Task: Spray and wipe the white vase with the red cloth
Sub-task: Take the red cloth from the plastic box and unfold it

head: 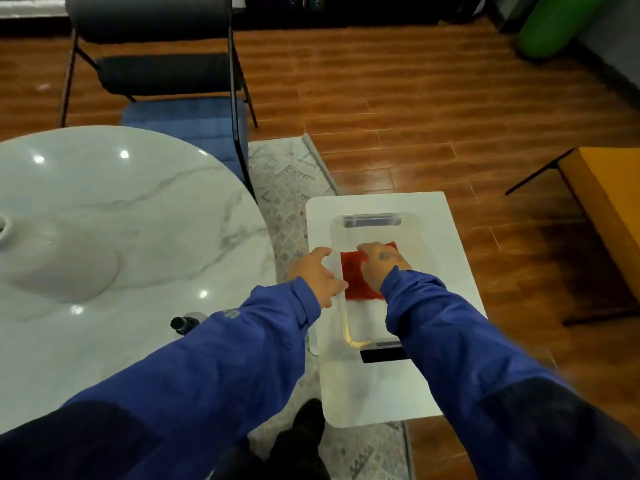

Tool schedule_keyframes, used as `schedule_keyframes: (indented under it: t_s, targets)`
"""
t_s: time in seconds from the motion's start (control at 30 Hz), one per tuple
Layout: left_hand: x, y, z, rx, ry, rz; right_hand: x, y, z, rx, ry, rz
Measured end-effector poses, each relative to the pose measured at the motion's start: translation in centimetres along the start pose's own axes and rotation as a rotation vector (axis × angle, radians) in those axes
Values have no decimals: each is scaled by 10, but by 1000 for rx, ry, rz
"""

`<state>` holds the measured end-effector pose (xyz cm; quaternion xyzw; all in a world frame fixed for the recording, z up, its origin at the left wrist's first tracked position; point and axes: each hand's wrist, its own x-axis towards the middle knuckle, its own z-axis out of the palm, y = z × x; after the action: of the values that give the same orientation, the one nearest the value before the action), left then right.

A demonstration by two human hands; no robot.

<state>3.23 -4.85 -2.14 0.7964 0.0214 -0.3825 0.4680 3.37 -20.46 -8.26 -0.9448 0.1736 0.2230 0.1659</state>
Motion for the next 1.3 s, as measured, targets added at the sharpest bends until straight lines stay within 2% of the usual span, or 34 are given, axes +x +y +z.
schedule_keyframes:
  t_s: [0.13, 0.37, 0.73, 0.83, 0.97, 1.1, 1.2, 1.3]
  targets:
    - [9, 1, 0, -116, -35, -61, 13, 5, 6, -29, 6, -33]
    - [13, 0, -3, -162, -100, -96, 13, 18, 24, -84, -12, -56]
    - [12, -1, -2, -164, -34, -74, 27, 14, 26, -200, -118, 28]
    - [13, -1, -1, -173, -46, -75, 31, 12, 26, -266, -99, -15]
    - [13, -2, -2, -122, -22, -53, 28, 12, 25, -265, -72, -68]
    - [9, -2, -6, 50, -16, -10, 16, 17, 10, -203, -47, -43]
    - [7, 3, -14, 211, 2, 70, 7, 19, -16, -155, -4, -47]
    - [0, 12, -28, 211, 27, 138, -6, 14, -51, -147, 47, -27]
